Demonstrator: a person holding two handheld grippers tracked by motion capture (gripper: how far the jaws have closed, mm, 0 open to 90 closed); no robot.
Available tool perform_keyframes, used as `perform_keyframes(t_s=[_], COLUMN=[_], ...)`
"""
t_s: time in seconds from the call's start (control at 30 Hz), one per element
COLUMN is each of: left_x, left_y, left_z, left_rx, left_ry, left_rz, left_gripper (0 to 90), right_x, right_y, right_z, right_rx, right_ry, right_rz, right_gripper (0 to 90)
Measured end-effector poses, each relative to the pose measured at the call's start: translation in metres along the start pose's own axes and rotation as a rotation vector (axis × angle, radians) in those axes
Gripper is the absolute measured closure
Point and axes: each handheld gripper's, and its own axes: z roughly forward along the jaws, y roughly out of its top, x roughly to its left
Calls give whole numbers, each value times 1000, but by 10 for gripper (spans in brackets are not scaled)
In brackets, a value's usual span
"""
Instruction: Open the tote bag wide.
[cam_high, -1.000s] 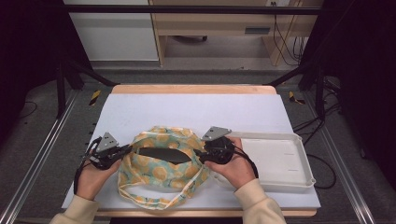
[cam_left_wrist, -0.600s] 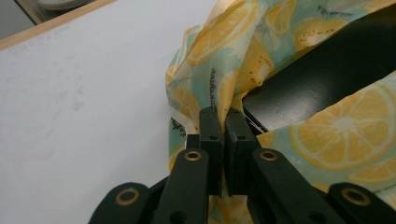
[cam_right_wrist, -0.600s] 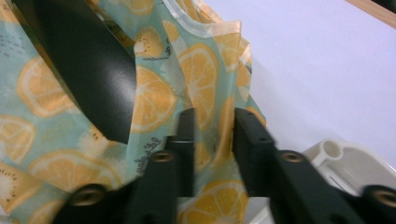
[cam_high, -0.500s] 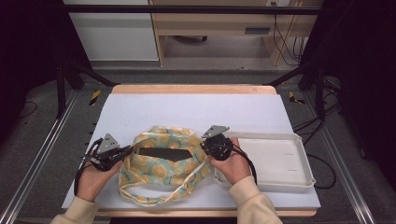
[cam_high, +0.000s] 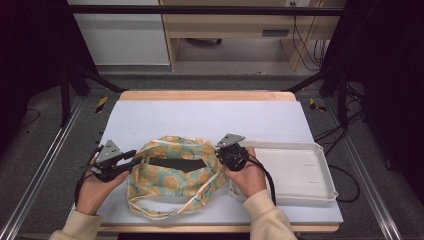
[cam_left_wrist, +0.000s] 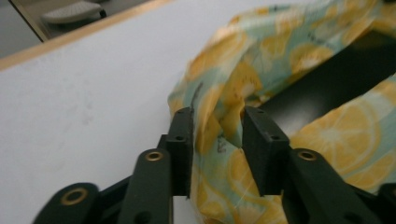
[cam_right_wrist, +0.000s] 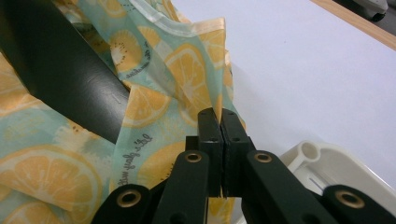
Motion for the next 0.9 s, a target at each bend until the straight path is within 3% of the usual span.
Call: perform_keyframes(t_s=[0.1, 0.2, 0.23, 0.47, 0.67, 0.83, 0.9], left_x=[-1, -7, -13, -30, -39, -41, -42], left_y=[8, 12, 12, 5, -1, -4, -4], left_z=[-10, -10, -5, 18, 30, 35, 35], left_rx=[-45, -52, -44, 7, 43, 68, 67], left_ry=[-42, -127, -186, -273, -295, -297, -297], left_rz=[12, 44, 66, 158, 216, 231, 235], left_gripper=[568, 520, 480, 331, 230, 231, 270], right_x=[-1, -2, -1, -1, 0, 1, 1], right_y=[-2, -5, -5, -5, -5, -5, -5], right_z=[0, 1, 2, 3, 3, 4, 5], right_rx=[-16, -11, -15, -16, -16, -15, -15], right_ry=[10, 13, 16, 23, 33, 36, 38], right_rz=[14, 22, 21, 19, 14, 16, 16], right_gripper=[895, 895, 895, 893, 890, 886, 886])
